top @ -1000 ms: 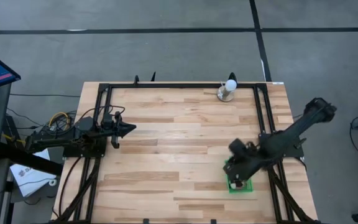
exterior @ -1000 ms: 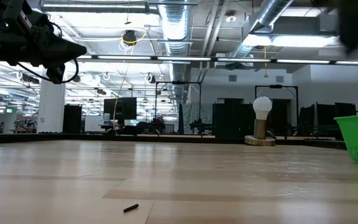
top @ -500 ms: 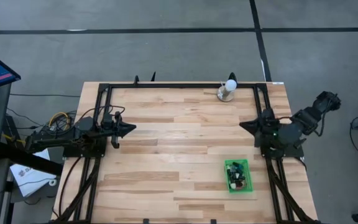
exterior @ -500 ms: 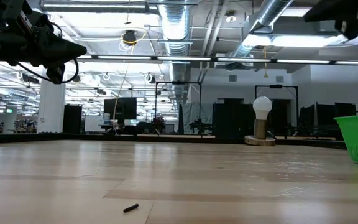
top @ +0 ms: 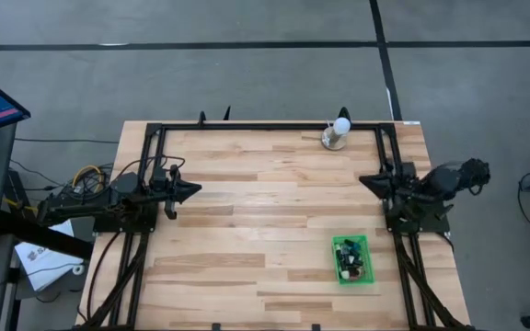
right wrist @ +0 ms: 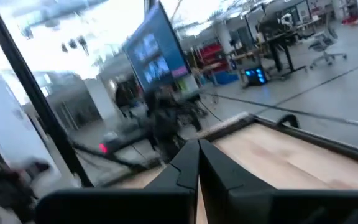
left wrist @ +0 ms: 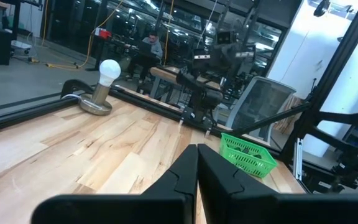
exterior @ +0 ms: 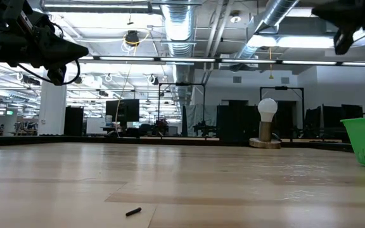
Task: Pick & Place Nail Polish
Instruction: Return to Home Position
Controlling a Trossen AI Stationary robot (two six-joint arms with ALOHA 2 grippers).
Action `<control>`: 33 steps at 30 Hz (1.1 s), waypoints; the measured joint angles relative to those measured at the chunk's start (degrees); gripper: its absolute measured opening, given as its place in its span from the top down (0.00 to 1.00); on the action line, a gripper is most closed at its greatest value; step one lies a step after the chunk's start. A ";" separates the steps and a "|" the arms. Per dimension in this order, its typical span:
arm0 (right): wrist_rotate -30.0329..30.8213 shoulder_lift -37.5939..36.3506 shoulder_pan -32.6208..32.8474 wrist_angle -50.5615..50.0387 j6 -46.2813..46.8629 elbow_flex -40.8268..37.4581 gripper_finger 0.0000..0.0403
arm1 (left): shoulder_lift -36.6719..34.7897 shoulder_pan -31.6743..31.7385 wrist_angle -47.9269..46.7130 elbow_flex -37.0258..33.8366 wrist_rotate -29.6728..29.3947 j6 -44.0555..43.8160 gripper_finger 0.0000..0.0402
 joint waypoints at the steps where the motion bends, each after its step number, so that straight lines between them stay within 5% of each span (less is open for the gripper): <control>1: -0.54 -0.18 -0.64 -0.88 -1.15 -0.43 1.00 | 0.00 0.04 -0.02 0.02 0.00 -0.02 0.99; 13: -9.46 -0.21 -8.10 10.92 -2.81 -15.34 1.00 | 0.00 0.04 -0.01 0.00 0.00 -0.01 0.99; 33: -22.40 -0.06 -18.31 7.47 -13.55 -15.34 1.00 | 0.00 0.04 0.01 0.00 -0.01 0.00 0.99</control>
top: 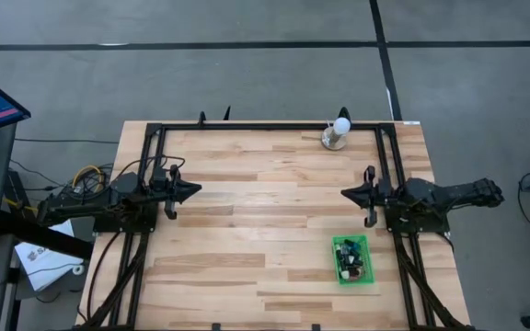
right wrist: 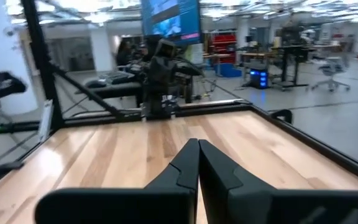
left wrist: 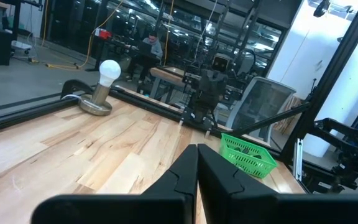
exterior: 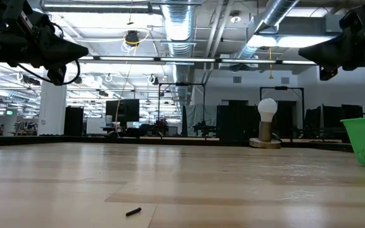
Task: Pick & Place Nail Polish
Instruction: Return to Home Position
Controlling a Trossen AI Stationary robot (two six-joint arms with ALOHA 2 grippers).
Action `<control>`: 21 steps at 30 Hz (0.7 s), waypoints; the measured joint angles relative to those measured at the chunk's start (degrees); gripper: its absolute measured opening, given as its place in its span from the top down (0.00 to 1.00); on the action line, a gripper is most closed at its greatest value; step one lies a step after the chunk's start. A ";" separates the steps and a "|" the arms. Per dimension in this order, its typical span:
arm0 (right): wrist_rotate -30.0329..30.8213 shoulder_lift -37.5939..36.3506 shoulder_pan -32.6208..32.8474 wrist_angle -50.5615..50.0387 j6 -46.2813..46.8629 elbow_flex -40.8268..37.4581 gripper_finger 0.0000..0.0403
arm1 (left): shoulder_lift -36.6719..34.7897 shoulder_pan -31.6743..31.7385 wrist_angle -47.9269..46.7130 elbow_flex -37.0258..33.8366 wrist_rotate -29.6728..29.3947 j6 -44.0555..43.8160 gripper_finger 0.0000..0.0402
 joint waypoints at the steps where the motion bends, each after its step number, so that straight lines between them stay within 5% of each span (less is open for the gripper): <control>1: -0.95 0.01 0.00 -0.17 -0.56 0.00 1.00 | 0.00 0.00 0.00 0.00 0.01 -0.01 0.99; 21: -3.03 0.02 0.02 -0.47 -3.07 -0.02 1.00 | 0.00 0.00 0.02 0.01 -0.01 -0.01 0.99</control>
